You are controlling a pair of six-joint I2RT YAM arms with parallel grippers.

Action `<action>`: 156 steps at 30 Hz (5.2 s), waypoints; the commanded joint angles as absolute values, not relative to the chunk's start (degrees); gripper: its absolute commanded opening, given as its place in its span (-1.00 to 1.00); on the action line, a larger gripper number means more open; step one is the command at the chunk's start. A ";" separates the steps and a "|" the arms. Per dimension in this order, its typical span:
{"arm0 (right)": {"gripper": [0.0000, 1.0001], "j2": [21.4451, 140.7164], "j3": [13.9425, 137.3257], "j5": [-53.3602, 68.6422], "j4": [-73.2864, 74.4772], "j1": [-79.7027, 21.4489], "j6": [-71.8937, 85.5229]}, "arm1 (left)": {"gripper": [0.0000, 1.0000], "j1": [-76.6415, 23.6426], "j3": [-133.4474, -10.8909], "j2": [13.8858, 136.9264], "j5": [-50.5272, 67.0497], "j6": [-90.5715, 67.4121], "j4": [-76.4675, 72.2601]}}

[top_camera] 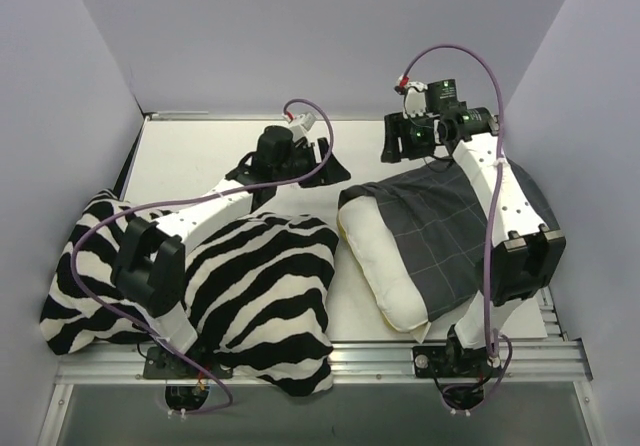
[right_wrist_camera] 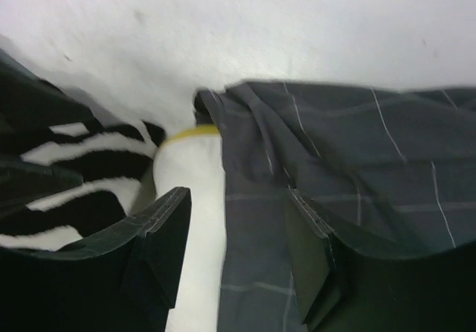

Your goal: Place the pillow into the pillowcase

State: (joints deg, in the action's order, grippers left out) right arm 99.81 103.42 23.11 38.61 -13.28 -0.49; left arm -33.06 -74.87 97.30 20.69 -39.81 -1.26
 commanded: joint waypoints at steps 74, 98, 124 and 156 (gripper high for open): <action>0.02 102.69 108.93 43.00 50.79 -19.16 -10.98 | 0.82 -36.56 -63.11 96.07 20.57 -47.99 -10.99; -0.21 112.56 94.09 2.19 43.34 6.51 -26.54 | 0.25 -39.72 -67.49 101.60 23.63 -38.42 -4.04; -0.26 93.17 84.57 36.06 42.21 -11.41 4.91 | 0.25 -32.34 -86.42 116.72 26.95 -38.74 4.35; -1.00 89.66 74.36 31.31 28.21 -32.86 5.47 | -0.92 -36.38 -75.14 122.25 37.60 -65.45 -33.98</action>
State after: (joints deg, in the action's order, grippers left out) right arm 99.13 74.67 13.02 31.86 -28.36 9.58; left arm -33.61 -74.76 120.53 30.65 -54.98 -17.08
